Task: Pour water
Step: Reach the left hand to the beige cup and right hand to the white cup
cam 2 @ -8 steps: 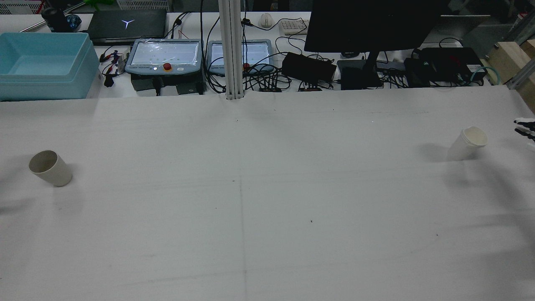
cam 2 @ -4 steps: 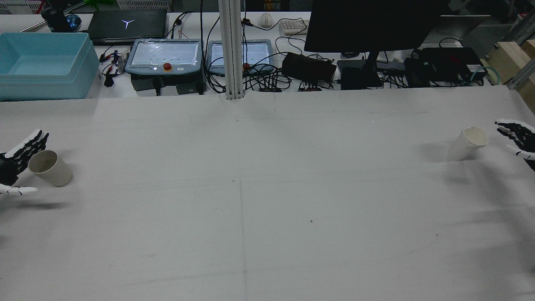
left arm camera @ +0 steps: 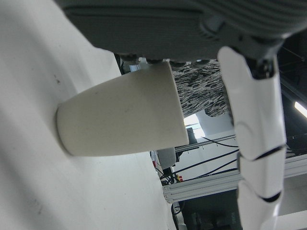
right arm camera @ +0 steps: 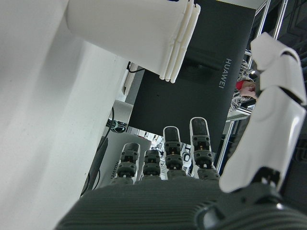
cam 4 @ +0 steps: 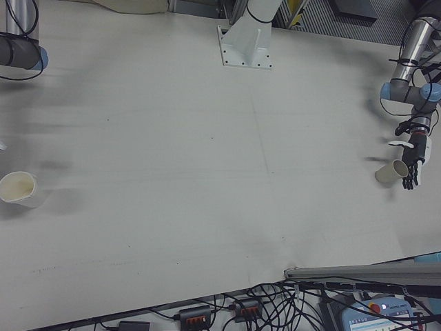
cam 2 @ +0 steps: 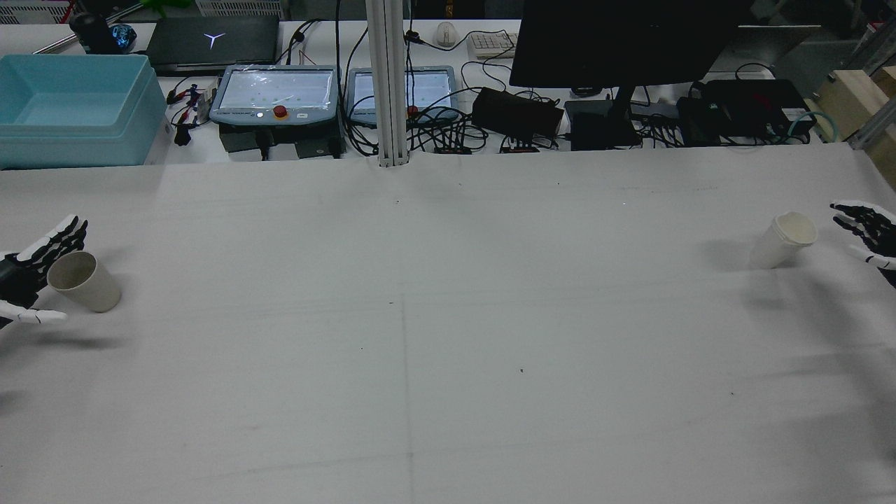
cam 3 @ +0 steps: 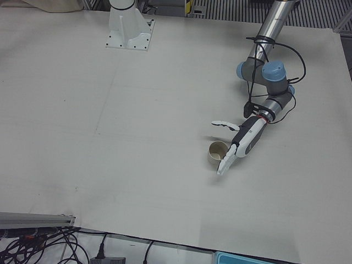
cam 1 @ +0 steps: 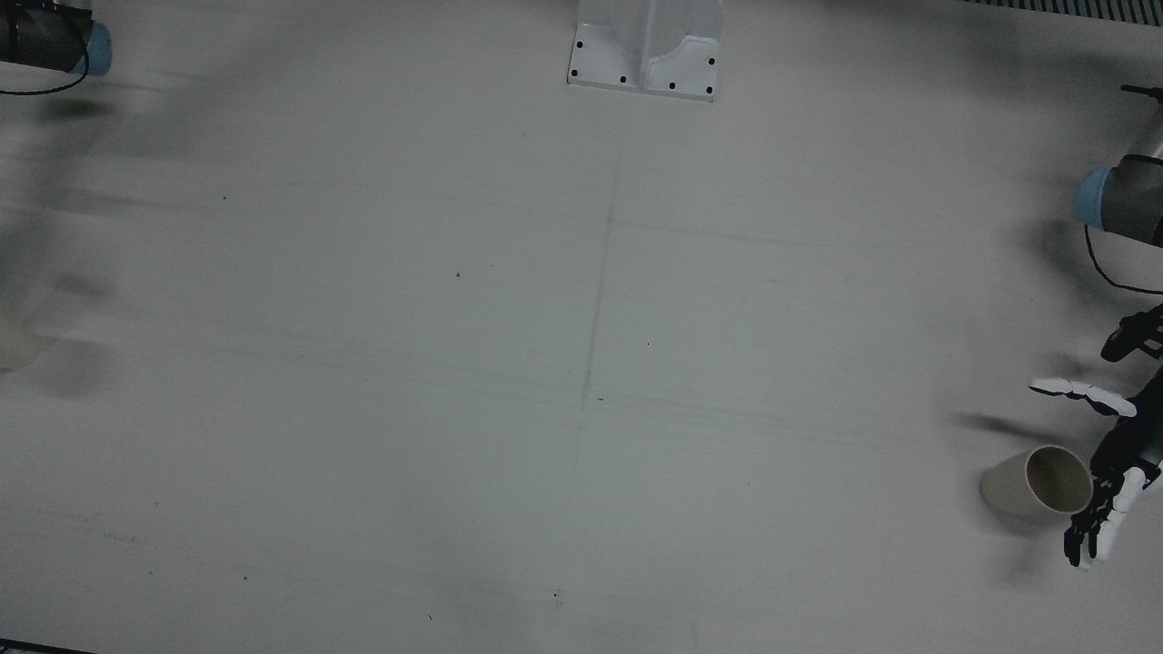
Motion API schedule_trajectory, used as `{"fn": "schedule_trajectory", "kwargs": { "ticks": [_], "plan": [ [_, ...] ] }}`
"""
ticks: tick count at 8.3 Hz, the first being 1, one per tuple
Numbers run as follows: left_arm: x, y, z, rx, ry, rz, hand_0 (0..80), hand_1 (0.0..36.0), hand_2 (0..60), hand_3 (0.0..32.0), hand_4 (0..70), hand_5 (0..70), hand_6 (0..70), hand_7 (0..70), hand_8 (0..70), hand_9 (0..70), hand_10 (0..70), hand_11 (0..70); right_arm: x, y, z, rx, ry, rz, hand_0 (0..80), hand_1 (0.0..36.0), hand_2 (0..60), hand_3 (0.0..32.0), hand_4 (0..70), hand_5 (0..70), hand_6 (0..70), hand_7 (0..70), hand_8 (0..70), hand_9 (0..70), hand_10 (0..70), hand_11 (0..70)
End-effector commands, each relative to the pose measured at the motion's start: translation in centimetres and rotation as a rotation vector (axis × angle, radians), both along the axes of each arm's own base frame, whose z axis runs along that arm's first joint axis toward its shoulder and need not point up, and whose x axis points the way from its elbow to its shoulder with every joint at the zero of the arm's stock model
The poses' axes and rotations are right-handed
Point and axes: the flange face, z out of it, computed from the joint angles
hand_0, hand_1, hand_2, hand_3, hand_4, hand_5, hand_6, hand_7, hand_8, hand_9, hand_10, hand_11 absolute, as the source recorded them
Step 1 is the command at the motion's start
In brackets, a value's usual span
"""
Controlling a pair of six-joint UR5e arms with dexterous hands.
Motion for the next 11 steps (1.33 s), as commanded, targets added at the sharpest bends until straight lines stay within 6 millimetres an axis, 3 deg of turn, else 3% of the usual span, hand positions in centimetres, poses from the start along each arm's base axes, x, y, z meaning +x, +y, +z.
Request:
{"fn": "schedule_trajectory", "kwargs": {
  "ticks": [1, 2, 3, 4, 5, 6, 8, 11],
  "plan": [
    [-1.3, 0.3, 1.1, -0.024, -0.005, -0.061, 50.7, 18.7, 6.2, 1.8, 0.0, 0.0, 0.0, 0.0, 0.0, 0.0, 0.0, 0.0, 0.2, 0.3, 0.2, -0.005, -0.001, 0.0, 47.8, 15.7, 22.1, 0.0, 18.4, 24.2, 14.3, 23.8, 6.4, 12.0, 9.4, 15.0],
    [-1.7, 0.3, 2.4, -0.036, 0.003, -0.104, 50.0, 17.6, 5.6, 1.2, 0.0, 0.0, 0.0, 0.0, 0.0, 0.0, 0.0, 0.0, 0.1, 0.3, 0.2, -0.005, -0.001, -0.002, 47.9, 15.8, 22.4, 0.0, 19.4, 24.9, 14.8, 24.2, 6.5, 12.0, 9.2, 14.7],
    [-1.5, 0.2, 2.7, -0.035, -0.015, -0.11, 50.2, 17.8, 5.8, 2.8, 0.0, 0.0, 0.0, 0.0, 0.0, 0.0, 0.0, 0.0, 0.1, 0.4, 0.3, -0.007, 0.001, -0.002, 47.8, 15.7, 22.2, 0.0, 19.6, 24.7, 14.8, 23.9, 6.5, 12.0, 9.1, 14.6],
    [-1.4, 0.0, 2.5, -0.017, -0.035, -0.121, 52.1, 19.9, 5.2, 2.8, 0.0, 0.0, 0.0, 0.0, 0.0, 0.0, 0.0, 0.0, 0.1, 0.4, 0.3, -0.007, 0.002, -0.001, 47.9, 15.8, 22.4, 0.0, 19.6, 24.8, 14.9, 24.0, 6.5, 11.9, 9.1, 14.6],
    [-1.4, -0.1, 2.3, -0.002, -0.054, -0.129, 56.4, 24.4, 5.9, 0.8, 0.0, 0.0, 0.0, 0.0, 0.0, 0.0, 0.0, 0.0, 0.1, 0.4, 0.3, -0.009, 0.003, -0.001, 47.8, 15.8, 22.9, 0.0, 20.1, 25.1, 15.3, 24.3, 6.7, 12.1, 9.0, 14.4],
    [-1.4, -0.1, 2.3, 0.006, -0.068, -0.135, 57.1, 25.1, 6.5, 0.0, 0.0, 0.0, 0.0, 0.0, 0.0, 0.0, 0.0, 0.0, 0.1, 0.5, 0.4, -0.01, 0.004, -0.001, 47.8, 15.8, 22.9, 0.0, 20.0, 25.3, 15.2, 24.2, 6.6, 12.0, 9.1, 14.5],
    [-1.0, -0.3, 2.1, 0.016, -0.09, -0.14, 53.5, 22.1, 7.6, 0.0, 0.0, 0.0, 0.0, 0.0, 0.0, 0.0, 0.0, 0.0, 0.2, 0.5, 0.4, -0.011, 0.006, -0.001, 47.7, 15.7, 22.9, 0.0, 20.0, 25.3, 15.2, 24.2, 6.6, 12.0, 9.1, 14.6],
    [-0.3, -1.1, 1.7, 0.023, -0.114, -0.145, 53.6, 23.6, 10.9, 0.0, 0.0, 0.0, 0.0, 0.0, 0.0, 0.0, 0.0, 0.0, 0.3, 0.8, 0.9, -0.021, 0.01, -0.001, 47.4, 15.3, 22.4, 0.0, 17.6, 23.9, 14.0, 22.9, 6.4, 11.9, 9.3, 14.9]
  ]
}}
